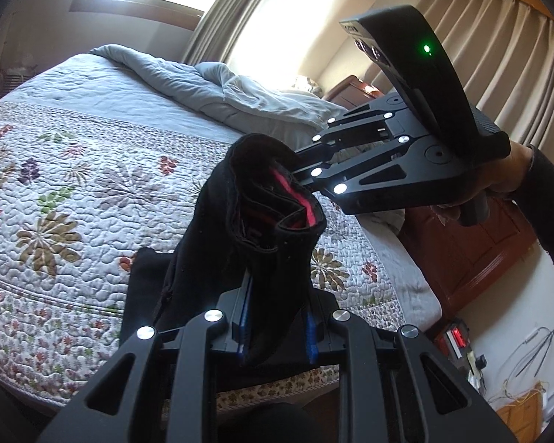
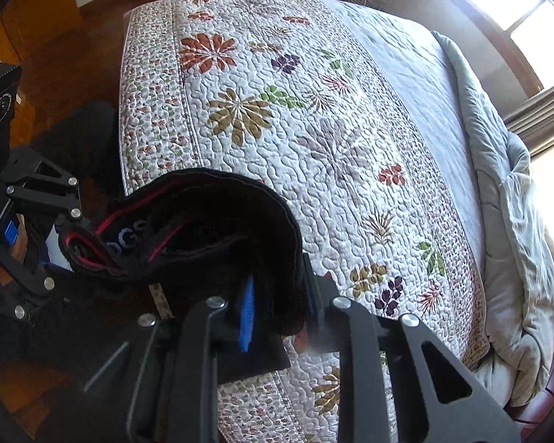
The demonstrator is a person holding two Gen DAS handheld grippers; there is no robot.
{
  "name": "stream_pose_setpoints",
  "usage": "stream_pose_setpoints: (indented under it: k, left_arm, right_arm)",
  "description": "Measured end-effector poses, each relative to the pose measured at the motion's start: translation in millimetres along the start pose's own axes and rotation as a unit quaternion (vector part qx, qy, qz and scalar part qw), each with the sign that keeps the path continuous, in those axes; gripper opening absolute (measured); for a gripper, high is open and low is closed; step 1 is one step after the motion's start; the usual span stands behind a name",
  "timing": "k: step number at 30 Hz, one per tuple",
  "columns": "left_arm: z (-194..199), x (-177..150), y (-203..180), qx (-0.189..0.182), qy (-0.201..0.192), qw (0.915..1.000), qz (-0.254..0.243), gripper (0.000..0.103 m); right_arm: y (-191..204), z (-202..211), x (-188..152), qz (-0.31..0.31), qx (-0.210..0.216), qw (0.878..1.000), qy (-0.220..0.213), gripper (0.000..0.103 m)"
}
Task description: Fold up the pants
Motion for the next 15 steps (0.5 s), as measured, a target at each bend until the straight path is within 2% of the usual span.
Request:
stream_pose_setpoints:
  k: [15]
  left_arm:
    - [-54,-40,-25,-0.016,0.048,0.9985,-0.021,0.022]
  right_arm:
    - [-18,-15,-74,-0.032,-0.005,0.999,0.001,0.015]
Point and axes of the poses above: each gripper's, at about its wrist camera, not at the fingertips, and z roughly against the way its jaws point, y to its left, x to its top, the point moved 8 cm from there along -z, roughly the way its jaws point, and after that the axes turned 13 degrees about -y, right-handed, at the moved point
